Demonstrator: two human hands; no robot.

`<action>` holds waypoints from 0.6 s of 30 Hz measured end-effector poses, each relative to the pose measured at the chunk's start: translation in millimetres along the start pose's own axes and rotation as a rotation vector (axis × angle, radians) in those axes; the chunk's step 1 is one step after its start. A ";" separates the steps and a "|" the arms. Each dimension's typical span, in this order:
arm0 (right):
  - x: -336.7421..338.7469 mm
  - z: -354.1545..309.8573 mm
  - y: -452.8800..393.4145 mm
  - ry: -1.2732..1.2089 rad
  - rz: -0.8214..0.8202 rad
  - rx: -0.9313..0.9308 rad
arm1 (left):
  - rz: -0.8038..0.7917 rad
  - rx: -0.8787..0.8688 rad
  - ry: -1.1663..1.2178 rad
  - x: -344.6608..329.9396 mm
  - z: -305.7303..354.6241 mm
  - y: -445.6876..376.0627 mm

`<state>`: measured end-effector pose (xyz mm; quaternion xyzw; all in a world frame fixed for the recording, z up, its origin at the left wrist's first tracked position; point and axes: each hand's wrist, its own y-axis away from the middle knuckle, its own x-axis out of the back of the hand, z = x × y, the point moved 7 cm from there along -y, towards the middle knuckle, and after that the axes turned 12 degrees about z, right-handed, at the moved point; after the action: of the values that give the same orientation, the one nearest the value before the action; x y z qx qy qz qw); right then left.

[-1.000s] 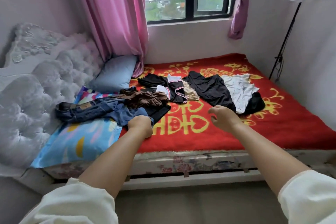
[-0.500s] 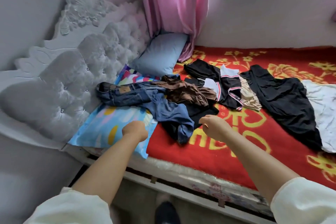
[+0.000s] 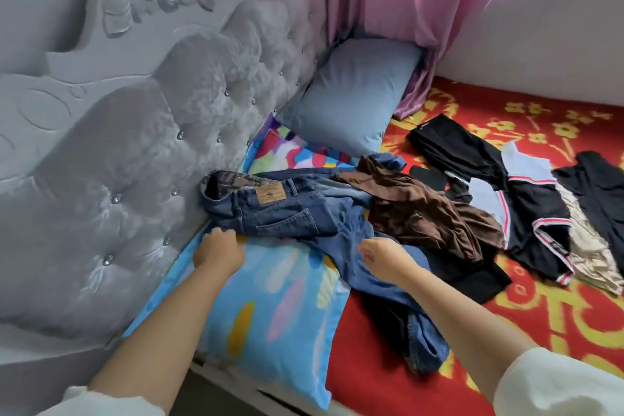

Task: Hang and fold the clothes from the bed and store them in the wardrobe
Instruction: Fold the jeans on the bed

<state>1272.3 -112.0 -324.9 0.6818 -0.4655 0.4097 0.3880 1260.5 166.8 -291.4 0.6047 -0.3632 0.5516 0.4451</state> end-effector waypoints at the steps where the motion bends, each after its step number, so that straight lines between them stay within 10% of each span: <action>1: -8.0 -1.8 -17.5 -0.008 0.009 -0.017 | 0.028 0.022 0.027 -1.9 -6.1 -17.8; 14: -131.2 -21.3 -197.4 0.008 -0.099 -0.010 | 0.071 -0.313 -0.445 -91.5 -41.1 -199.6; 18: -158.7 1.3 -219.4 -0.058 -0.073 -0.315 | 0.028 -0.398 -0.655 -109.1 -51.2 -228.9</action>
<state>1445.0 -4.6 -503.8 0.6404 -0.5098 0.2974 0.4914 1442.0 287.1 -431.2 0.6458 -0.5944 0.2538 0.4065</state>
